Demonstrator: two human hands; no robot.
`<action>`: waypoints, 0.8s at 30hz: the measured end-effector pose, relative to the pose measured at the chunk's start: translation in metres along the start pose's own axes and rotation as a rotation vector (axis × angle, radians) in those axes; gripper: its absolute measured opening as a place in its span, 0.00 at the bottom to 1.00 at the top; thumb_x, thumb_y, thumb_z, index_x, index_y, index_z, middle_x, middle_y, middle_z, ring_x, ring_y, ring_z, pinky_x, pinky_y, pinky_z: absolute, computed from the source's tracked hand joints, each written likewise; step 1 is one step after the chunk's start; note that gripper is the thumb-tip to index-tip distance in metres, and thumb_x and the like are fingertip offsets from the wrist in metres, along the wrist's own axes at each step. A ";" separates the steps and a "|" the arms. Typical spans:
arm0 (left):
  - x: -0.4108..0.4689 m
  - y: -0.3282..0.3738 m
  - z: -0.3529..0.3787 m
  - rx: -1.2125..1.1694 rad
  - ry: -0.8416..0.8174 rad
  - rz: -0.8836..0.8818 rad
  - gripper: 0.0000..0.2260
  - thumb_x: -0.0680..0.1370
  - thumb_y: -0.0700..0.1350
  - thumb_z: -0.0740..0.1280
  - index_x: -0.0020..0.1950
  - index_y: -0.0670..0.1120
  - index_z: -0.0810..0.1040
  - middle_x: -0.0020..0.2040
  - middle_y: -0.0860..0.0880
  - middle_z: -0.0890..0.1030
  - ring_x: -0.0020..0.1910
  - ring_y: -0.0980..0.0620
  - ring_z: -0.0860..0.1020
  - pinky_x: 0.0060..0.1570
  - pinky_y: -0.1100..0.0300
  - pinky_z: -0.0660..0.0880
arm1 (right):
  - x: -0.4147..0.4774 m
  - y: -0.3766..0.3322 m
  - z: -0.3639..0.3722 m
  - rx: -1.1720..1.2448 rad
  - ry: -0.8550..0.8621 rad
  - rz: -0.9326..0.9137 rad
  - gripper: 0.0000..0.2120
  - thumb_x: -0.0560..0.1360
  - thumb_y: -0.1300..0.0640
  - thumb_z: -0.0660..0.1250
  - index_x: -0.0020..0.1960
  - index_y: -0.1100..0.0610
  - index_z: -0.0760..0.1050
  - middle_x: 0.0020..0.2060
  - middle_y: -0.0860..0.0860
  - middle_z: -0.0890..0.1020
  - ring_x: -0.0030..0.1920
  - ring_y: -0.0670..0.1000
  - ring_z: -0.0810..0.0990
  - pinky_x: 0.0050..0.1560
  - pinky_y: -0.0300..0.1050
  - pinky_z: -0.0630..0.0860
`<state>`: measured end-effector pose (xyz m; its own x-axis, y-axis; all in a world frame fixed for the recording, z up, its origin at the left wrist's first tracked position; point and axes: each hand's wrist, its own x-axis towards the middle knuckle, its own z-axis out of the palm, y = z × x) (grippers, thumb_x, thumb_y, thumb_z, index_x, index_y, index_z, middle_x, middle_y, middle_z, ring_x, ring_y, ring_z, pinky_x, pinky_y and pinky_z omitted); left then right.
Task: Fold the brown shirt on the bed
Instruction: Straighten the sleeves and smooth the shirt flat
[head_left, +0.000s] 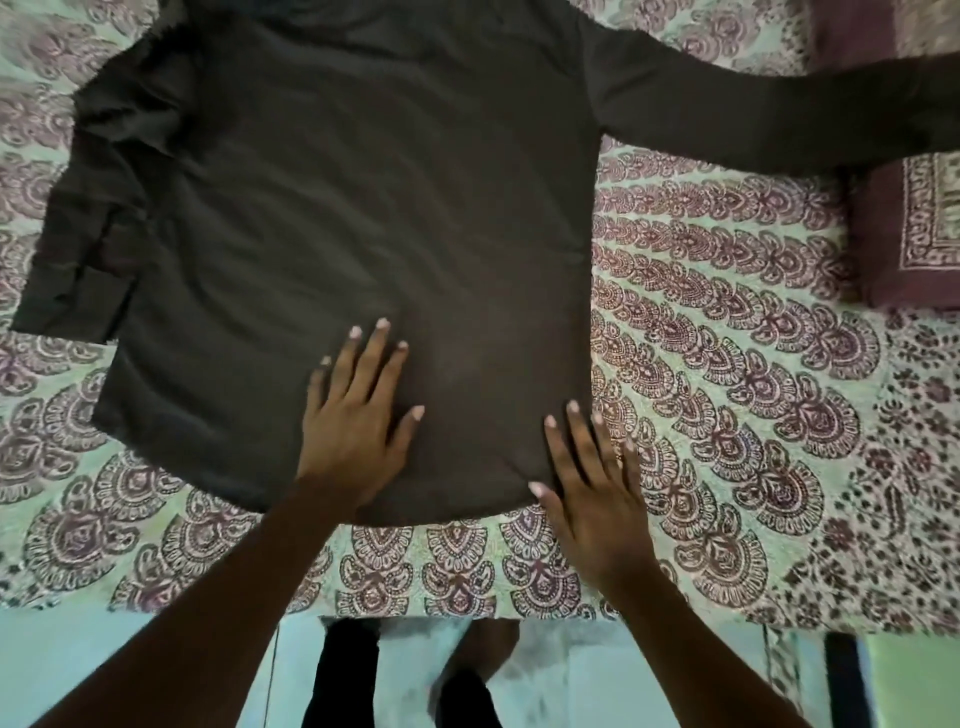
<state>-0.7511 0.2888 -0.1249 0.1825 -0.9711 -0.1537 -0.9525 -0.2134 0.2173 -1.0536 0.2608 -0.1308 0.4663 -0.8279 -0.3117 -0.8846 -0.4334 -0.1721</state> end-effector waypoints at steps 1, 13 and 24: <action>-0.003 -0.005 0.003 0.025 -0.017 0.000 0.32 0.82 0.63 0.54 0.84 0.51 0.56 0.86 0.50 0.48 0.84 0.46 0.49 0.79 0.39 0.55 | -0.004 -0.002 -0.001 0.012 0.002 0.027 0.33 0.84 0.35 0.46 0.85 0.46 0.44 0.84 0.50 0.42 0.84 0.56 0.43 0.79 0.69 0.54; -0.068 -0.028 0.008 -0.040 -0.080 0.128 0.26 0.84 0.55 0.57 0.83 0.54 0.60 0.85 0.53 0.52 0.83 0.46 0.54 0.75 0.40 0.61 | 0.075 -0.076 -0.005 0.102 0.047 0.209 0.33 0.83 0.33 0.49 0.84 0.41 0.43 0.84 0.47 0.40 0.83 0.55 0.37 0.77 0.74 0.44; -0.064 -0.164 -0.019 0.011 -0.125 0.004 0.31 0.82 0.62 0.53 0.84 0.57 0.51 0.86 0.51 0.46 0.84 0.44 0.47 0.79 0.38 0.56 | 0.082 -0.146 -0.015 0.066 0.129 0.178 0.37 0.83 0.36 0.52 0.85 0.55 0.48 0.84 0.56 0.44 0.84 0.61 0.41 0.81 0.62 0.45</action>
<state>-0.6022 0.3833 -0.1319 0.1479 -0.9509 -0.2718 -0.9559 -0.2079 0.2074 -0.8862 0.2510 -0.1166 0.2941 -0.9298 -0.2213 -0.9485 -0.2555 -0.1872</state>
